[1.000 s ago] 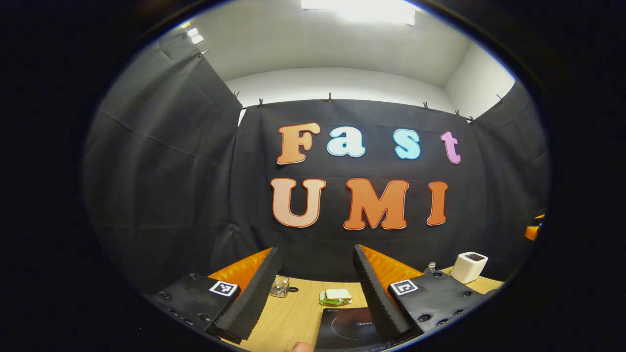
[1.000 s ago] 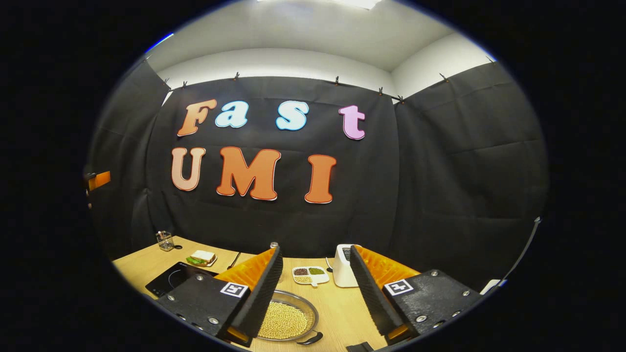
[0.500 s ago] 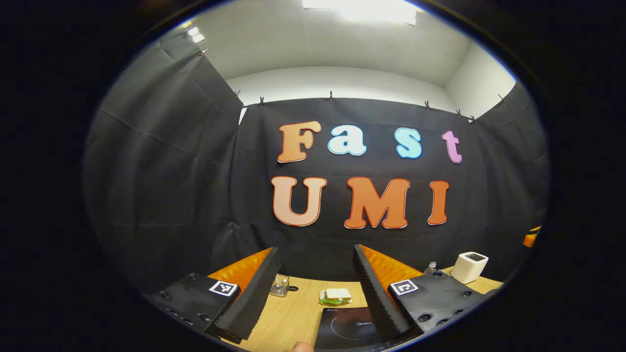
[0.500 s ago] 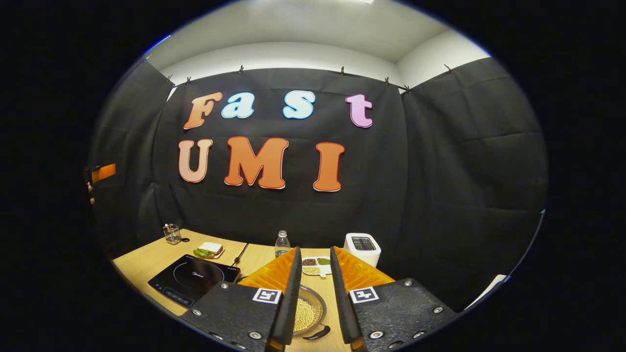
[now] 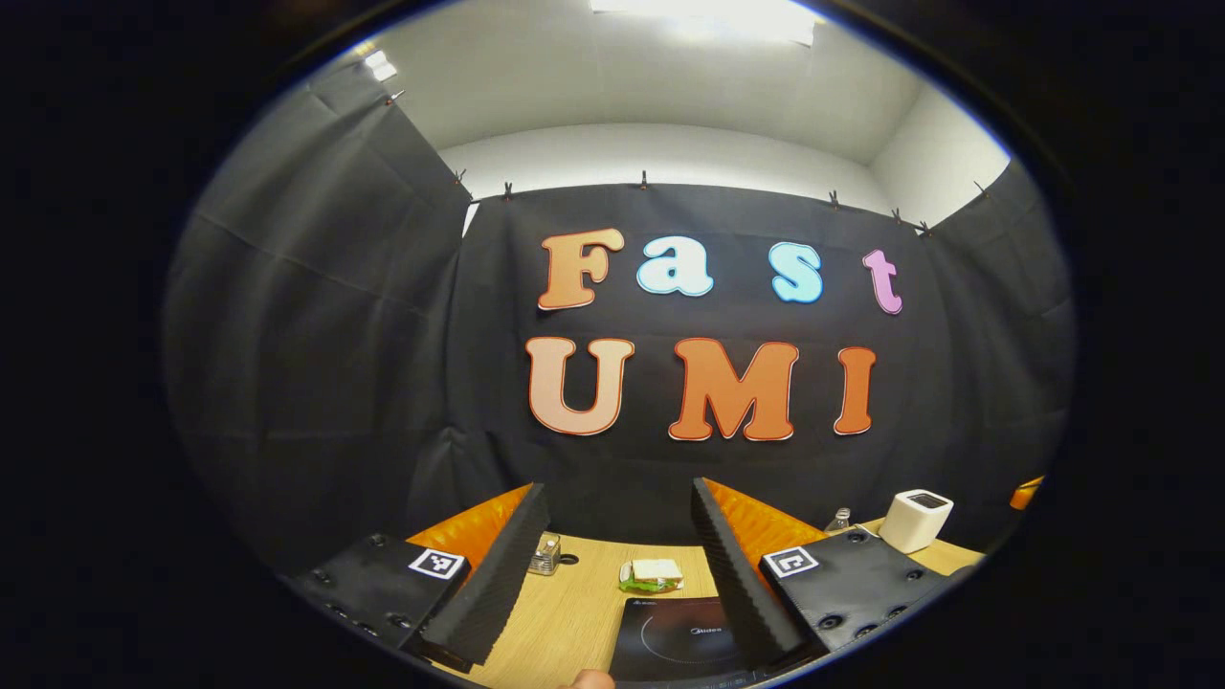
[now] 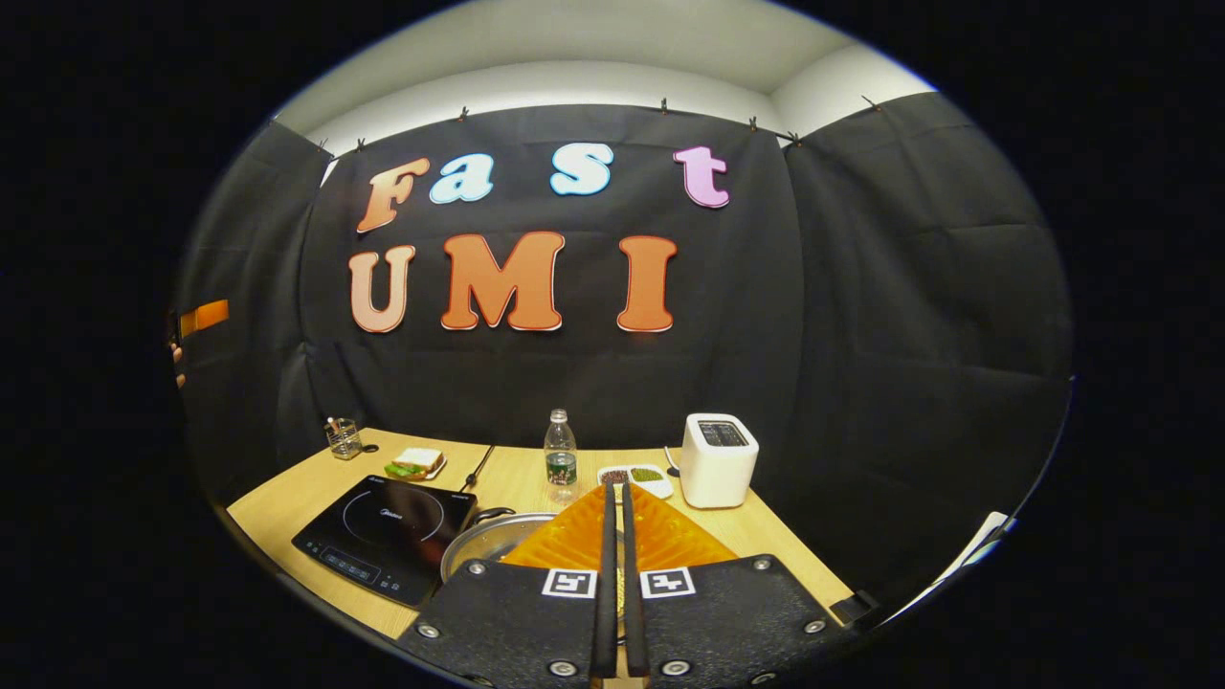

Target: First push the handle of the pot to place it horizontally, then grasp the pot with both hands and set it on the induction cooktop.

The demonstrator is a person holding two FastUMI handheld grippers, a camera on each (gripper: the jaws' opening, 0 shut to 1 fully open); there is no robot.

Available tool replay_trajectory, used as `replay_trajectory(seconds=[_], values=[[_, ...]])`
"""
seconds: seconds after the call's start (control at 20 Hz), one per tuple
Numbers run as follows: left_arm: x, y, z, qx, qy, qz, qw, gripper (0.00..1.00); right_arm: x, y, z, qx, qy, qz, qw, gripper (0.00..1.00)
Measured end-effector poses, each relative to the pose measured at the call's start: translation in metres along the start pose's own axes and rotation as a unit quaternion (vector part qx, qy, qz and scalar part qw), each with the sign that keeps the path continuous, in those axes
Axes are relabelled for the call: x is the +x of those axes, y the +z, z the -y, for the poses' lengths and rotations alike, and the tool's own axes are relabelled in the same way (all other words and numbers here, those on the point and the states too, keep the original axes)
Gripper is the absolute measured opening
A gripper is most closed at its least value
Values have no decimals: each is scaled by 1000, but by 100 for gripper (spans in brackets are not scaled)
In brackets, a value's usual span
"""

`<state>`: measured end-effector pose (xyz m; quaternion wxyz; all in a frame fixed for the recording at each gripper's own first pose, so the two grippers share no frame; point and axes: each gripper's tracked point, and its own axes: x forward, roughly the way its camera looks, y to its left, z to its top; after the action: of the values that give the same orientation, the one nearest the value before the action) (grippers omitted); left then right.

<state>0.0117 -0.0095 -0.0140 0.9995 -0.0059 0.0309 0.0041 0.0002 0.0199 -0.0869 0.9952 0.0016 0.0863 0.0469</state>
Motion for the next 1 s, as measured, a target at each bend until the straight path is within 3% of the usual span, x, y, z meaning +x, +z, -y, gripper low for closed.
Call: replay_trajectory(seconds=[0.55,1.0], values=[[-8,-2,2,5,1,0,1000,99,-16,-71,-12,-20,23,-75,997,0],[-8,-7,-11,4,12,-3,1000,98,-22,-143,-26,-19,40,-159,986,0]])
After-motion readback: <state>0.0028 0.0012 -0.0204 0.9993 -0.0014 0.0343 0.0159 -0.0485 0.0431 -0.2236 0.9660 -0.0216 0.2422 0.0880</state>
